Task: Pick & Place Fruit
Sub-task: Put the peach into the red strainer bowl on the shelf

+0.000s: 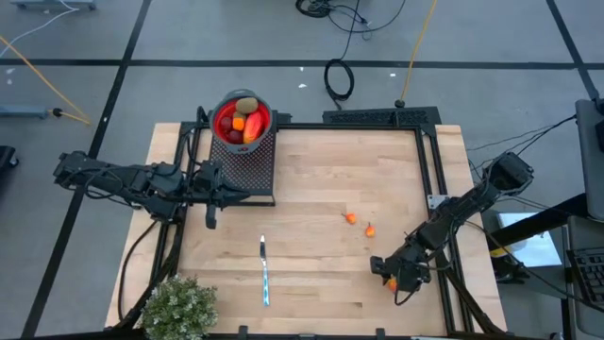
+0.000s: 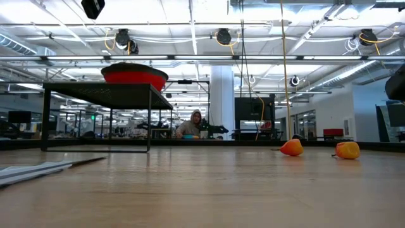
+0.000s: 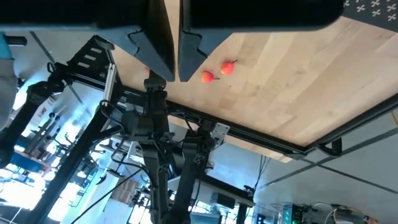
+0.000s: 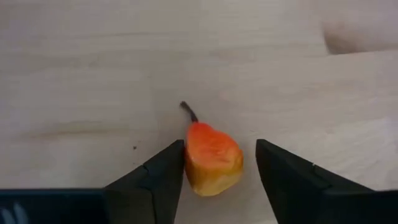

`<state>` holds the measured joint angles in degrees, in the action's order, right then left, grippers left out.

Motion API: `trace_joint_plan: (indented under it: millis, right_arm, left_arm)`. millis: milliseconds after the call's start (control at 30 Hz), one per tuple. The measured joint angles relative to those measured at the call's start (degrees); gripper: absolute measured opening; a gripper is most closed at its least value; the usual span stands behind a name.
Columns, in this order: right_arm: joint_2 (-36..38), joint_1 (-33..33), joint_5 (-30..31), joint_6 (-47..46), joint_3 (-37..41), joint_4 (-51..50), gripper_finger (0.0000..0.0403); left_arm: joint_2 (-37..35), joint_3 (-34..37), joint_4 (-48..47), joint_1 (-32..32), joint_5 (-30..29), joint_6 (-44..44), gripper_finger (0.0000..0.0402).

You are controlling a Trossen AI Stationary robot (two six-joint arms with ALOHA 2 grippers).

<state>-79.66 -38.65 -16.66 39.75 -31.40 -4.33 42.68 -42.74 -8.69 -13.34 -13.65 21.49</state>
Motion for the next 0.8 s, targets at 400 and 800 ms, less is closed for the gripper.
trace_joint_plan:
  millis: [400, 800]
  right_arm:
    - [0.02, 0.04, 1.92, -1.52, 0.00, -0.30, 0.0141]
    - [0.66, 0.06, 7.02, -10.60, -0.04, -0.48, 0.0111]
  left_arm:
    - [0.00, 0.00, 0.00, 0.01, 0.00, 0.04, 0.0017]
    - [0.00, 0.00, 0.00, 0.01, -0.02, 0.01, 0.0002]
